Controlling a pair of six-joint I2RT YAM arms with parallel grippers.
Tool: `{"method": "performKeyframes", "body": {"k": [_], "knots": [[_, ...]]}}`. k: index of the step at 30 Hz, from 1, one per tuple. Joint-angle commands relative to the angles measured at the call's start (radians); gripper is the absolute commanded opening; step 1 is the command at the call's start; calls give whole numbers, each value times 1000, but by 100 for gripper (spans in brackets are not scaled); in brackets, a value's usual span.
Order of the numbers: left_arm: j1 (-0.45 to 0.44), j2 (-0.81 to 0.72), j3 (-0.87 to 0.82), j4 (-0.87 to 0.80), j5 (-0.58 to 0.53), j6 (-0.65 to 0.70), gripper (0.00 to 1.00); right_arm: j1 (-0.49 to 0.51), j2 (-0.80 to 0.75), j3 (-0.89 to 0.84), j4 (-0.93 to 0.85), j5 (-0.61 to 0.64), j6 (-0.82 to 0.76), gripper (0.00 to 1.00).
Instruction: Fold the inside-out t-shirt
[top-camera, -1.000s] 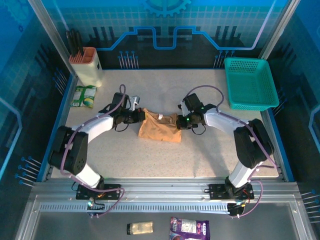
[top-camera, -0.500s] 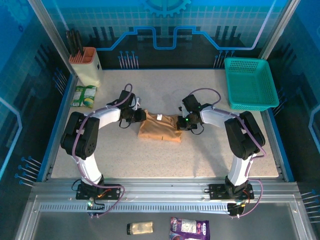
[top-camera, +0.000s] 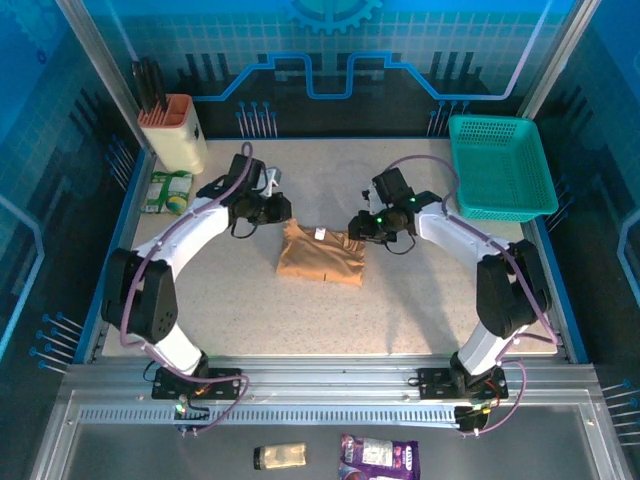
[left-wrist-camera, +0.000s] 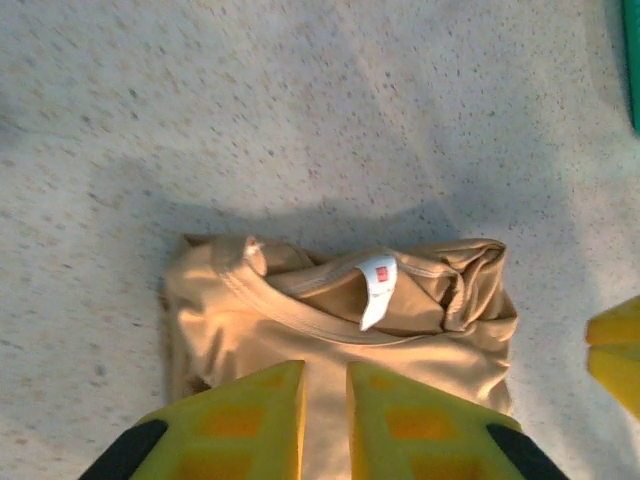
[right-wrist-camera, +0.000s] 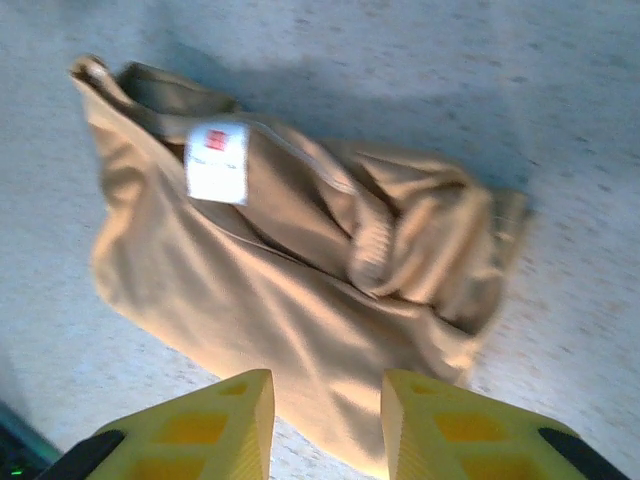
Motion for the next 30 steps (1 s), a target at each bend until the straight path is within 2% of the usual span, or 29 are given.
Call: {"method": "performKeyframes", "body": {"k": [1, 7, 10, 13, 16, 19, 22, 24, 27, 30], "knots": [[-29, 100, 22, -87, 16, -30, 12, 1, 93, 56, 42, -124, 20, 32], [-28, 284, 116, -29, 10, -22, 6, -40, 232, 102, 75, -111, 28, 25], [-27, 375, 178, -21, 3, -15, 6, -75, 275, 86, 59, -43, 45, 20], [-25, 448, 239, -52, 1, -20, 13, -107, 283, 37, 55, 25, 58, 16], [-26, 479, 274, -90, 12, -20, 19, -120, 281, 23, 45, 41, 50, 14], [-26, 409, 242, -77, 8, -12, 20, -117, 248, 29, 24, 45, 49, 14], [-27, 285, 204, -87, -2, -2, 32, -101, 176, 57, -20, 79, 46, 15], [-26, 226, 199, -133, -4, 9, 36, -85, 140, 90, -53, 96, 41, 18], [-30, 159, 153, -180, 5, 13, 37, -50, 124, 147, -82, 68, 40, 21], [-41, 111, 68, -185, 23, 6, 29, -7, 161, 199, -76, -10, 36, 21]]}}
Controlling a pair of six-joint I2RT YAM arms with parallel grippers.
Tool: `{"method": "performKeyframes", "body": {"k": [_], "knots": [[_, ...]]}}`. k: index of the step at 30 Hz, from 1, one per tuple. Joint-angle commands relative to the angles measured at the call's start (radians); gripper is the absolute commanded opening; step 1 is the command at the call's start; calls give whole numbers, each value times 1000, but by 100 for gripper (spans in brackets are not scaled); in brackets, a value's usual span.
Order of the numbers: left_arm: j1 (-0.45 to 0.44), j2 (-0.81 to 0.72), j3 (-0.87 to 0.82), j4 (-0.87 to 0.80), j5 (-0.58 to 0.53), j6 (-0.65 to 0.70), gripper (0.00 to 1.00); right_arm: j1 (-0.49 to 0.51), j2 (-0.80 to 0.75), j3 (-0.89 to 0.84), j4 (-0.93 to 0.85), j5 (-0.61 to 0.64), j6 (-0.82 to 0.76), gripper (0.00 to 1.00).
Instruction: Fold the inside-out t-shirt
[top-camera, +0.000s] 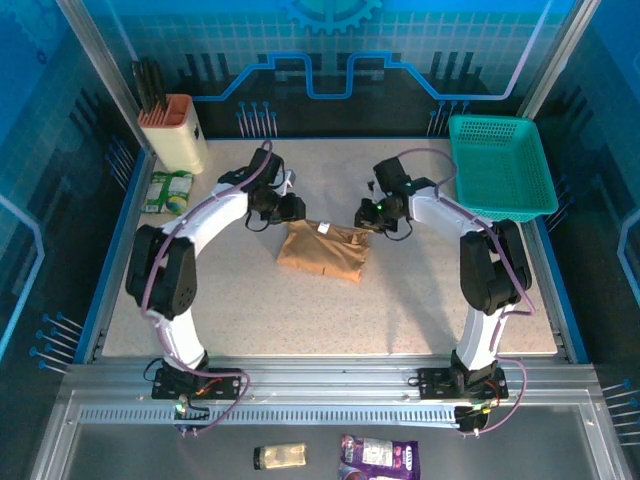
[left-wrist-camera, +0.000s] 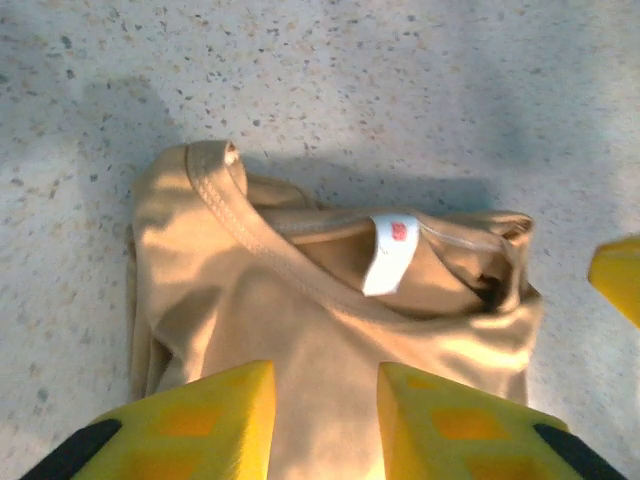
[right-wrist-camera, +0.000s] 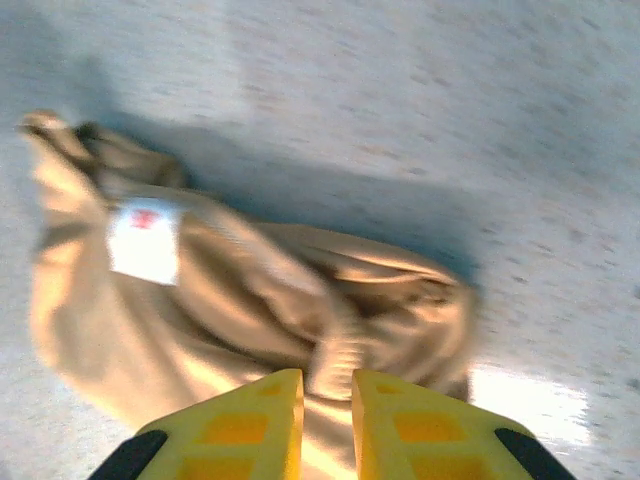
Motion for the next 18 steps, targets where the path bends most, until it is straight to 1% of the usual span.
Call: {"method": "performKeyframes", "body": {"k": [1, 4, 7, 8, 11, 13, 16, 18], "knots": [[-13, -37, -103, -60, 39, 8, 26, 58, 25, 60, -13, -101, -8, 21], [-27, -29, -176, -20, 90, 3, 17, 90, 92, 92, 70, -241, 16, 21], [-31, 1, -223, 18, 89, 6, 15, 114, 173, 141, 134, -344, 30, 22], [-28, 17, -236, 27, 71, 6, 14, 118, 205, 155, 149, -359, 30, 22], [-16, 73, -242, 20, 19, 8, 12, 108, 286, 172, 169, -350, 41, 21], [-5, 95, -255, 17, 3, 7, 12, 95, 326, 174, 163, -321, 47, 20], [10, 88, -286, 26, 6, 3, 12, 79, 354, 182, 112, -230, 36, 19], [13, 67, -299, 29, 17, 5, 11, 72, 343, 180, 106, -235, 28, 19]]}}
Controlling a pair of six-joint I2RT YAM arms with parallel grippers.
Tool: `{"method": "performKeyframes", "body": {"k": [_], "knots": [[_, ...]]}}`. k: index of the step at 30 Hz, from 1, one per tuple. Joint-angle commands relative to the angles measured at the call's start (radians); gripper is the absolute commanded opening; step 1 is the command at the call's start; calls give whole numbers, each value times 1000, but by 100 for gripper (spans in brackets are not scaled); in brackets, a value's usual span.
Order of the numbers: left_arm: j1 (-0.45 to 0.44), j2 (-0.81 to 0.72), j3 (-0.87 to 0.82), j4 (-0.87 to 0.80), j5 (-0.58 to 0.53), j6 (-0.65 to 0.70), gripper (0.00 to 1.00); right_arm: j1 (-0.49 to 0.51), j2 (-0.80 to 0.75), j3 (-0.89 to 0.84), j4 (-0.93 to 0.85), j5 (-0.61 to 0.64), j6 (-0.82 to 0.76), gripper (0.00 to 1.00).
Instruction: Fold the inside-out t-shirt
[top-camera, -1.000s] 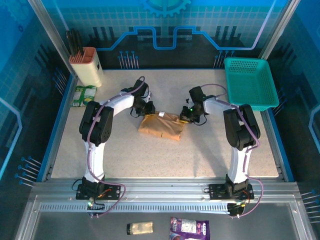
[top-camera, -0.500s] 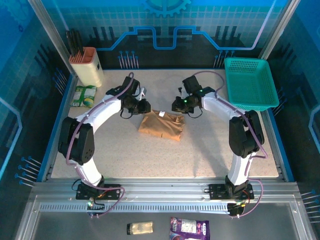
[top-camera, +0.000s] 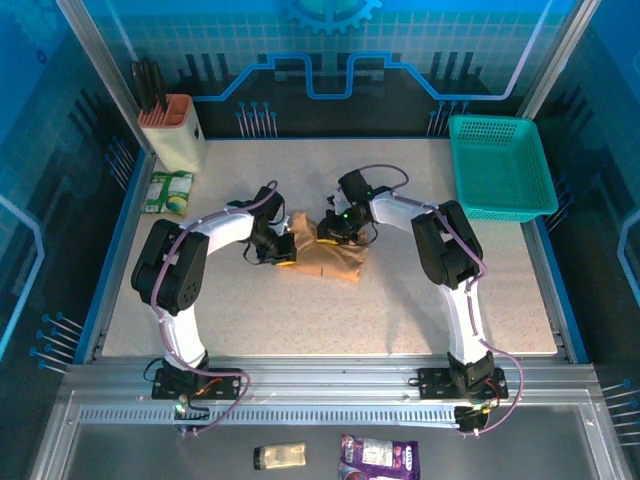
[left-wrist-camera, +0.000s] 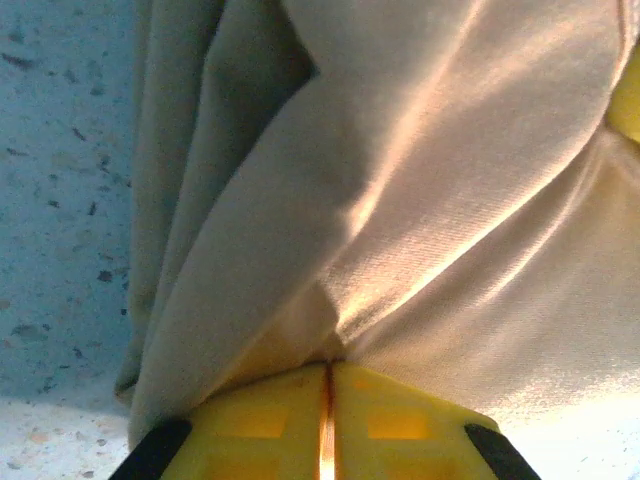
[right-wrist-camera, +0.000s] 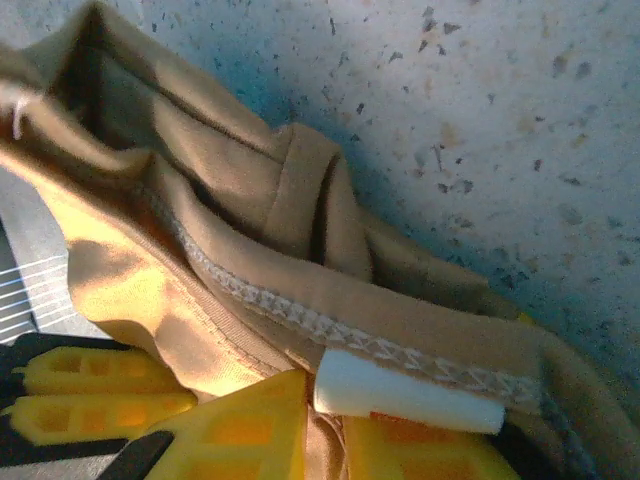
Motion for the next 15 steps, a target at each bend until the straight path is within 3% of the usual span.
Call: {"method": "performKeyframes", "body": {"k": [1, 8, 15], "knots": [[16, -25, -45, -9, -27, 9, 12, -23, -23, 21, -38, 38, -9, 20], [17, -128, 27, -13, 50, -42, 14, 1, -235, -63, -72, -2, -7, 25], [16, -22, 175, -41, 85, -19, 18, 33, -388, -290, -82, 9, 12, 26]]}}
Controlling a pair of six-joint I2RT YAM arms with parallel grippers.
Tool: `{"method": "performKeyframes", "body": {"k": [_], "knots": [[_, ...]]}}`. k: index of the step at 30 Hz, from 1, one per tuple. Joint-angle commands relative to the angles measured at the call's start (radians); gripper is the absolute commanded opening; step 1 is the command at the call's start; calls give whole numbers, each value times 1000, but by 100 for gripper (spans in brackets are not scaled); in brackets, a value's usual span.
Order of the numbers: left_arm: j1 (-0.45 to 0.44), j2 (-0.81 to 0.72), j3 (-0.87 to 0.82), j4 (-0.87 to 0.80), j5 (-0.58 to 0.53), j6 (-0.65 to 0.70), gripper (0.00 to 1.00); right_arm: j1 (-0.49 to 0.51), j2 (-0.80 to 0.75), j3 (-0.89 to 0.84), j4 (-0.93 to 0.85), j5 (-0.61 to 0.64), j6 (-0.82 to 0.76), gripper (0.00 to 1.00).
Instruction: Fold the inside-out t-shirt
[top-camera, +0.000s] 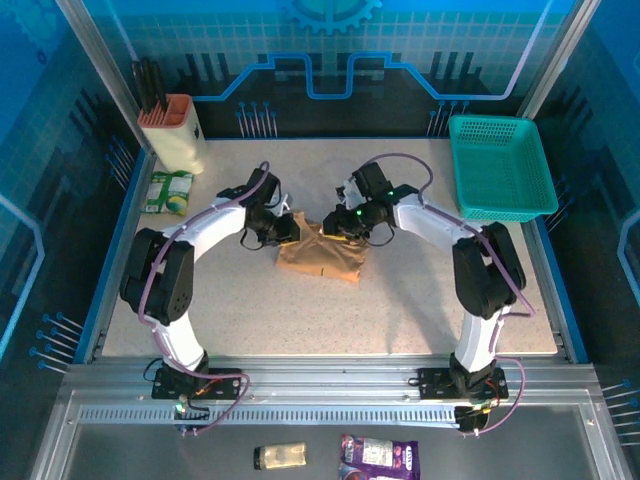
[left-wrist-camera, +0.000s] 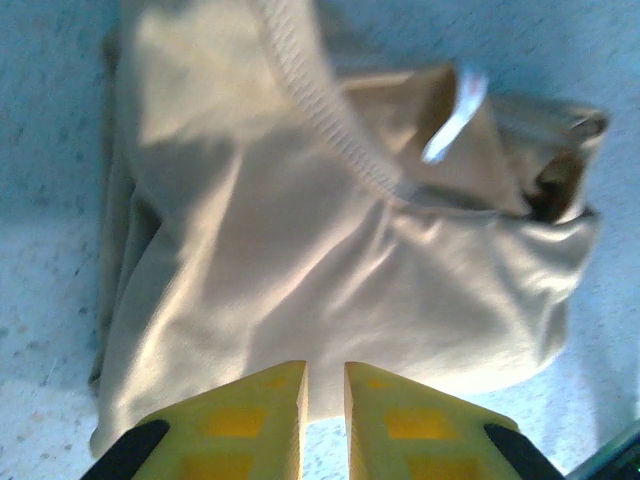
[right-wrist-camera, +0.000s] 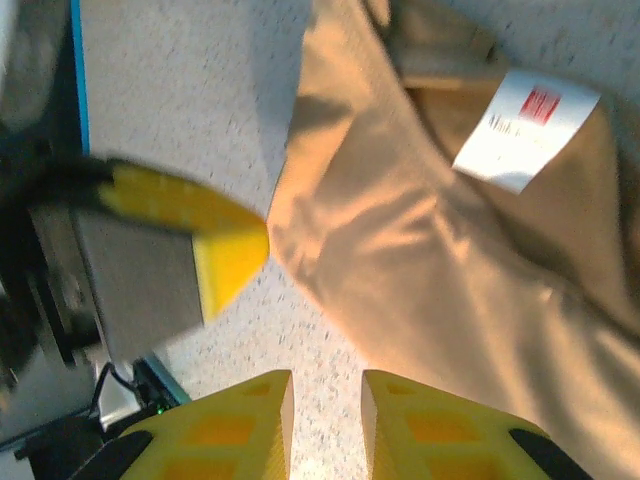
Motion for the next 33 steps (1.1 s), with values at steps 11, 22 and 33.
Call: {"method": "performKeyframes", "body": {"k": [11, 22, 33], "knots": [[25, 204, 104, -40, -5, 21, 16, -23, 54, -250, -32, 151, -20, 22], [62, 86, 86, -79, -106, 77, 38, -56, -111, -213, -108, 129, -59, 23], [44, 240, 155, -100, -20, 127, 44, -69, -218, -231, -166, 137, -55, 24]]}}
